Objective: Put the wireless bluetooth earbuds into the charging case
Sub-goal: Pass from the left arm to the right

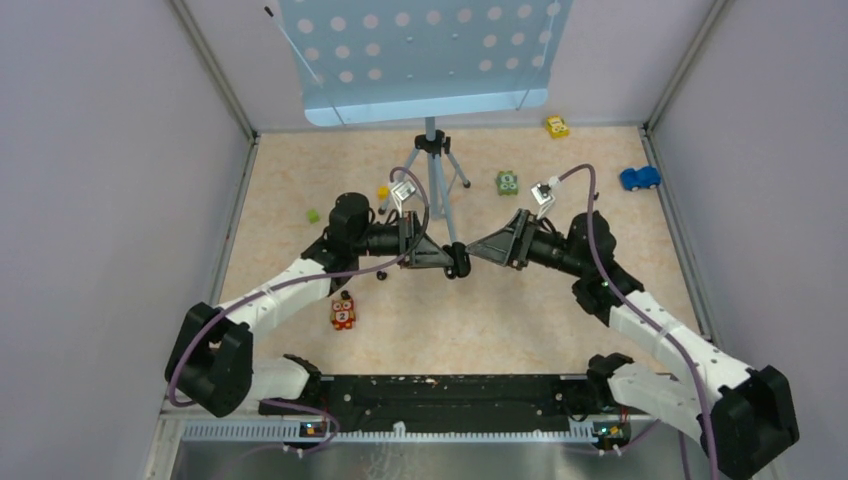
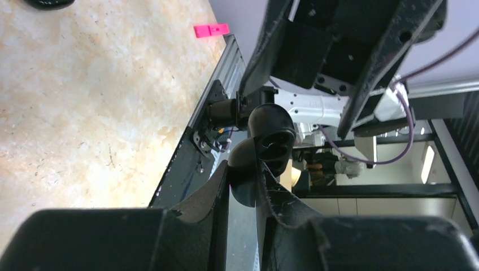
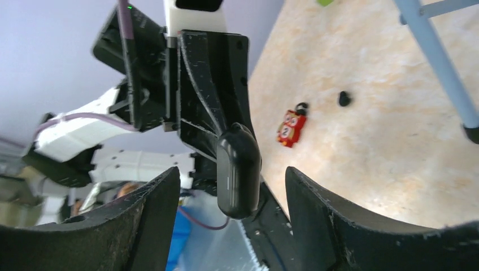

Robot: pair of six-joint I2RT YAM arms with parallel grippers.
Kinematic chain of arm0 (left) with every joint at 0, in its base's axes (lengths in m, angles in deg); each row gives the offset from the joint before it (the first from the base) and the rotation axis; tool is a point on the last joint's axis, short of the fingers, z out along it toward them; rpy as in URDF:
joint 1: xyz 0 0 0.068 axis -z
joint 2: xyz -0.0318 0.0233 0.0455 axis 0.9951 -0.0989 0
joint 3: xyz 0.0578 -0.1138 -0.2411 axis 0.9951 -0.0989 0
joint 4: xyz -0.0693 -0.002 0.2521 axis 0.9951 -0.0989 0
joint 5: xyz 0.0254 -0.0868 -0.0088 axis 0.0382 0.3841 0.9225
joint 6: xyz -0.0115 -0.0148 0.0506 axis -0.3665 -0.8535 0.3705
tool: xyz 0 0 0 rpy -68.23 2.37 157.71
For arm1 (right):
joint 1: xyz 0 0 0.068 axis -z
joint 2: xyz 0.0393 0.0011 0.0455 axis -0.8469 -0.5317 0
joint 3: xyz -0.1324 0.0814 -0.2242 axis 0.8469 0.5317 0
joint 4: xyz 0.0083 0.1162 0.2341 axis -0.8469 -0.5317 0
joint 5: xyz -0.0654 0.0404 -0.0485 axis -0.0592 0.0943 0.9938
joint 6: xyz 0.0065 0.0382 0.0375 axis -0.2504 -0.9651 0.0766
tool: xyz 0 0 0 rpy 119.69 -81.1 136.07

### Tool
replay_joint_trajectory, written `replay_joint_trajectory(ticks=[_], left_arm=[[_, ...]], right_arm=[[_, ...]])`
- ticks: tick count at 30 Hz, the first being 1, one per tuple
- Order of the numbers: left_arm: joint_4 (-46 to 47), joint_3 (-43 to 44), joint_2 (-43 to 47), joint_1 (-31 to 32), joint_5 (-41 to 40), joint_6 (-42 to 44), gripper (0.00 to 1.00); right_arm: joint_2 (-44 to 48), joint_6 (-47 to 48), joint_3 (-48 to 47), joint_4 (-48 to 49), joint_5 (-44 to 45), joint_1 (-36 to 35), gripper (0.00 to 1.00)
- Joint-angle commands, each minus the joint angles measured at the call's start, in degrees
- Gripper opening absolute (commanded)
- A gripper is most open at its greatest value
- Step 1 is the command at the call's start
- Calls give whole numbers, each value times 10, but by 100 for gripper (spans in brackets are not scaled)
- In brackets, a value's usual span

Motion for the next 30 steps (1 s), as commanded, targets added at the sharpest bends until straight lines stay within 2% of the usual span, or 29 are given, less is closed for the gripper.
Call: replay_joint_trajectory(ticks=[1, 4, 9, 15, 22, 30], left_arm=[[-118, 68, 16, 2, -25, 76, 2], [-162, 93, 11, 3, -29, 99, 2], [-192, 101, 9, 3, -33, 110, 1], [-198, 98, 11, 2, -34, 117, 1], [-207, 98, 10, 3, -37, 128, 1], [-201, 93, 7, 3, -34, 126, 1]], right_arm=[[47, 125, -79, -250, 154, -49, 67], [43, 133, -112, -317, 250, -108, 67], [10, 136, -156, -354, 360, -195, 67], [-13, 118, -155, -323, 374, -214, 67], [-9, 125, -173, -351, 404, -215, 65], [-6, 129, -182, -335, 385, -215, 55]])
